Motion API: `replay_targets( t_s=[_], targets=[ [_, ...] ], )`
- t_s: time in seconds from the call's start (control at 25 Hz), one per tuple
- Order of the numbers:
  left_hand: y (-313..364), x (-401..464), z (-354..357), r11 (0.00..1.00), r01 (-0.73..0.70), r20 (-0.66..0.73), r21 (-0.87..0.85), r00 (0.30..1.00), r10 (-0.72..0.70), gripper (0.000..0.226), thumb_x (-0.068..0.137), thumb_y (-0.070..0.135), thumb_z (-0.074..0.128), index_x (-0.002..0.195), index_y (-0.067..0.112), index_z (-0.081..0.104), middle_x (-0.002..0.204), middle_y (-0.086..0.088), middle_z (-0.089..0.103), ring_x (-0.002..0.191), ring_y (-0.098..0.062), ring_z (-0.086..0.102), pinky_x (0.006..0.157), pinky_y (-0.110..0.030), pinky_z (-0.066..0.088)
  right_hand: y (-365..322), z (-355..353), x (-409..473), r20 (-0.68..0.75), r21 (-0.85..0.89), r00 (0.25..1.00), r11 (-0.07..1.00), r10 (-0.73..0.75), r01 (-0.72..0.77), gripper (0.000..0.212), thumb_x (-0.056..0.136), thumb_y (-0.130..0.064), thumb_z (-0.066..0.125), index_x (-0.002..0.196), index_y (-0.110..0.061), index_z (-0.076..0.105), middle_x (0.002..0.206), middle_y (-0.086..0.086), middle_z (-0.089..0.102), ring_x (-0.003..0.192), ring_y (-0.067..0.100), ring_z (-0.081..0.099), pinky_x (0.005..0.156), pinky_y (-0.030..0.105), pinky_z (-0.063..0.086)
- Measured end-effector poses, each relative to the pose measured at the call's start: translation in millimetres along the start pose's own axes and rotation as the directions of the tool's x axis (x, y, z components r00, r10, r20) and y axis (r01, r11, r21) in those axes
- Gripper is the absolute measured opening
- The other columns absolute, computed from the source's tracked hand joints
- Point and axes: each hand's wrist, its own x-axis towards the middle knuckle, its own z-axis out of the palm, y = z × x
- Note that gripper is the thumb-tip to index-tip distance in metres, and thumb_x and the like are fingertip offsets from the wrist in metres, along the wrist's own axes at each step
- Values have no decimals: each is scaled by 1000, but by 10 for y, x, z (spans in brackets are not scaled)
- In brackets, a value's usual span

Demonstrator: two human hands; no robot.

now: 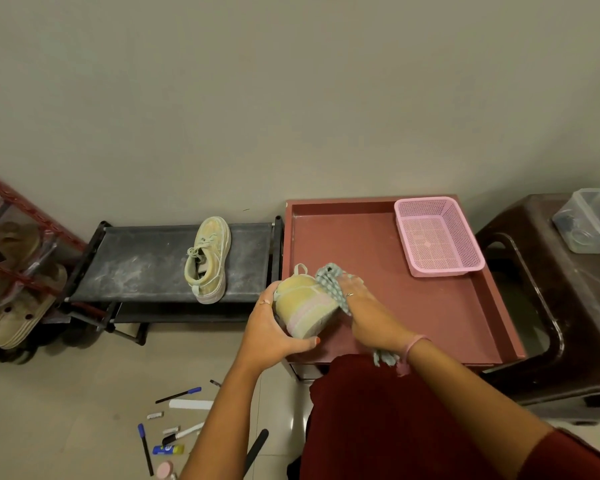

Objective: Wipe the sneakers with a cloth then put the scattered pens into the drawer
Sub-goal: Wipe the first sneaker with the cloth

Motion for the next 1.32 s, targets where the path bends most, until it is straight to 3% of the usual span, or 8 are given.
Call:
replay_targets(
  t_s=[0.28,0.44,0.56,0.68,0.88,1.04,1.16,1.32],
  targets=[
    [106,10,36,994,-83,38,-68,996,86,50,68,38,75,111,39,48,112,20,57,106,17,54,93,-7,41,-693,23,-491,78,-147,923,912,-376,384,83,81,8,39,152,-16,4,158,-5,-11,143,10,-20,116,27,-15],
    [-17,-3,25,990,-13,34,-137,999,18,78,48,27,84,118,30,49,117,9,62,110,0,60,94,-20,48,-552,-99,-230,178,-149,910,904,-374,401,83,85,8,44,152,-21,3,158,-11,-6,140,0,-14,115,19,-9],
    [-48,-50,37,999,-10,69,-42,998,13,99,47,17,91,133,22,42,124,8,52,112,8,52,90,-12,46,-347,-182,-16,250,-81,935,957,-250,278,84,84,11,43,151,-15,1,156,-9,1,142,3,-5,113,15,-2],
    [-84,-73,90,997,-47,97,61,994,41,108,46,28,92,137,32,35,127,15,43,119,4,44,95,-18,44,-6,-272,304,342,-91,938,991,-62,99,57,82,7,44,138,0,37,141,12,41,135,28,35,113,31,27],
    [-52,-26,99,991,-63,92,119,994,52,109,44,35,91,137,34,35,124,16,44,117,-3,46,98,-32,47,-197,-343,396,278,-23,954,994,109,-106,19,81,12,41,86,-5,50,101,13,52,99,32,54,75,28,40],
    [0,30,59,994,-94,71,65,994,89,97,48,32,89,131,41,39,128,14,50,120,0,49,101,-26,45,-516,-29,-255,112,-104,974,973,-195,206,82,78,6,48,150,-9,12,158,-1,1,146,18,3,120,32,7],
    [137,69,95,982,-188,53,33,981,186,57,75,16,79,113,41,45,113,17,55,107,16,53,91,-3,38,-419,193,-599,-59,-508,877,770,-477,385,66,80,-7,44,145,-7,27,155,9,23,143,29,22,117,43,20],
    [201,101,148,977,-204,24,-55,978,205,50,79,6,76,116,29,50,109,8,62,103,0,61,89,-9,43,-53,187,-466,-149,-509,783,726,-604,463,56,91,-6,36,145,-14,27,154,2,28,144,24,22,113,42,25]
  ],
)
